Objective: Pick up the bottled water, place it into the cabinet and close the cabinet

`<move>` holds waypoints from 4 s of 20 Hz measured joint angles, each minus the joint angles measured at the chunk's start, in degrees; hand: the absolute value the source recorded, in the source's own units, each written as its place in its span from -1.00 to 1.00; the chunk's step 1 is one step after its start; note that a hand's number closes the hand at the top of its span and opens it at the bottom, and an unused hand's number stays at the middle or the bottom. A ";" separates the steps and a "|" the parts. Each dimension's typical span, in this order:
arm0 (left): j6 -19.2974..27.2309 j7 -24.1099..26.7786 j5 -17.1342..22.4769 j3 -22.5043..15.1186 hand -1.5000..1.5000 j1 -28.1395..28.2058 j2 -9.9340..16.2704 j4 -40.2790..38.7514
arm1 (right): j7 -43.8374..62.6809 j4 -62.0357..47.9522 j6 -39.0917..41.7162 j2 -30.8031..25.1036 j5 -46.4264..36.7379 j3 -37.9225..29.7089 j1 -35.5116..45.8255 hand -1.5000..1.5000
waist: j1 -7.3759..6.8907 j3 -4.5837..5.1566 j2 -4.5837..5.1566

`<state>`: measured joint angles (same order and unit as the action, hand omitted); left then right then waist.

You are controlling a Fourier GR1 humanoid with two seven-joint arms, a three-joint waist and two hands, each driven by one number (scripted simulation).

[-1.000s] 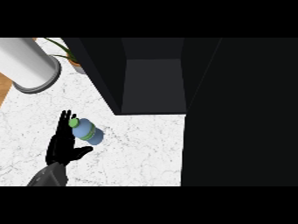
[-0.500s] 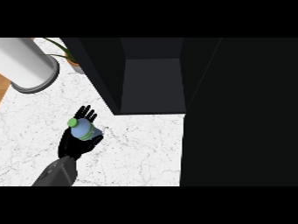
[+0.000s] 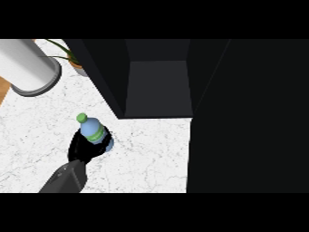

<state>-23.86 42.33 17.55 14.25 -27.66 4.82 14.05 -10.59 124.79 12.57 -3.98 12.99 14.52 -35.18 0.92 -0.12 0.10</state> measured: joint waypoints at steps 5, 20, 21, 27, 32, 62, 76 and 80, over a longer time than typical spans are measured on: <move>1.08 0.87 -0.37 -0.33 1.00 0.09 -0.02 0.98 | -0.52 0.11 -0.12 -0.34 -0.36 0.54 -1.09 -1.00 | -0.10 0.10 -0.01; -6.99 -5.08 4.18 0.06 1.00 9.21 4.47 10.58 | -2.10 -0.42 -1.02 -0.54 -1.45 1.87 -1.69 -1.00 | -0.68 0.12 -0.22; -6.98 -5.20 4.33 -0.17 1.00 9.91 3.98 11.45 | -1.88 -0.62 -1.41 -0.26 -1.67 2.21 -1.26 -1.00 | -0.72 0.11 -0.21; -5.48 -13.26 7.82 -1.90 1.00 13.91 1.40 24.73 | -0.93 0.12 -1.26 -1.12 -0.37 1.87 -1.05 -1.00 | -1.04 0.06 -0.32; -1.67 -20.41 9.35 -4.83 1.00 18.61 -0.79 38.52 | -2.01 -1.69 -1.24 -0.96 -0.70 2.46 -0.69 -1.00 | -1.15 0.05 -0.36; 46.42 -32.62 1.76 -29.10 1.00 2.13 -3.88 57.27 | 0.29 -2.65 -3.25 -0.99 0.84 3.77 3.63 -1.00 | -0.55 0.25 -0.63; 63.78 -33.98 -5.82 -32.60 1.00 -0.41 -3.54 53.37 | -0.13 -3.87 -2.28 -1.18 1.66 4.29 4.71 -1.00 | 1.05 -0.12 -1.11; 66.99 -35.48 -7.59 -33.85 1.00 -1.08 -2.86 52.63 | 0.28 -4.33 -1.98 -1.40 1.78 4.54 5.11 -1.00 | 1.58 -0.22 -1.05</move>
<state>43.13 6.84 9.95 -19.60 -28.74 1.96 66.67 -10.31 120.46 10.59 -5.38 14.78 19.06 -30.07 2.50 -0.34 -0.95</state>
